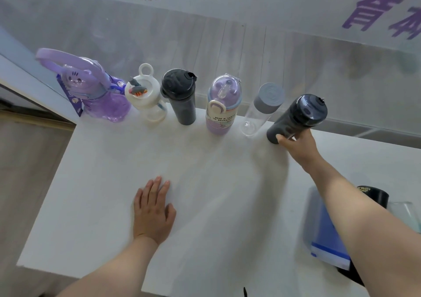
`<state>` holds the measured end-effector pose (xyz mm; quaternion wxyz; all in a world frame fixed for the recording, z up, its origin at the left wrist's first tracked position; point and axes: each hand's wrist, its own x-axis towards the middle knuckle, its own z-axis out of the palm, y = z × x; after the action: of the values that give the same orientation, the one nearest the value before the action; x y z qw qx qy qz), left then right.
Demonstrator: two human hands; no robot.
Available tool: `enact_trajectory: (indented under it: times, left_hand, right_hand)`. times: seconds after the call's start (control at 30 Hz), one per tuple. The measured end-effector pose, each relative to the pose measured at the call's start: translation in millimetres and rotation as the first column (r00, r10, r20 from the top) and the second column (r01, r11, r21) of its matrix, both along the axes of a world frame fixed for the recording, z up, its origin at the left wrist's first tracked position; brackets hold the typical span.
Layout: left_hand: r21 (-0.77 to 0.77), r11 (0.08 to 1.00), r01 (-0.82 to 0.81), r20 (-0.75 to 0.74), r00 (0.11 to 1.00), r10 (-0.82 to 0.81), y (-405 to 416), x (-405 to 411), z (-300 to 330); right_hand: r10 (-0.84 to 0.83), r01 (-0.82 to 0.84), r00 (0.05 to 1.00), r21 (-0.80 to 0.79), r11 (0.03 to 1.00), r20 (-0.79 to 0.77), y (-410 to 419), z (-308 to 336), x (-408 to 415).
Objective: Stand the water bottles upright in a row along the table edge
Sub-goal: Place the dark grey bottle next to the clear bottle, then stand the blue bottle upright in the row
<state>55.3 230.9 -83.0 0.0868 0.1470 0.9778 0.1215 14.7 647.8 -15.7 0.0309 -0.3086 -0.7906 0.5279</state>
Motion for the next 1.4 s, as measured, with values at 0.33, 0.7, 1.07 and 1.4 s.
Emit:
enact_trajectory:
  times: [0.33,0.7,1.07,1.4]
  left_hand:
    - [-0.002,1.000,0.005,0.000,1.000,-0.005,-1.4,-0.5,-0.5]
    - [0.014,1.000,-0.001,0.039,0.999,0.000,-2.1,0.6,1.0]
    - [0.111,0.993,-0.034,0.034,0.999,0.030,-6.6,0.7,-0.9]
    - [0.122,0.982,-0.146,0.070,0.988,0.138,22.4,11.6,8.8]
  right_hand:
    - [-0.003,0.005,0.999,-0.032,0.999,0.050,-1.9,4.6,1.7]
    - [-0.046,0.025,0.988,0.142,0.990,0.146,-26.7,9.0,71.9]
    - [-0.195,0.009,0.953,0.621,0.784,0.233,-73.7,8.7,202.1]
    - [-0.286,0.048,0.912,0.616,0.787,0.295,-73.6,8.2,256.9]
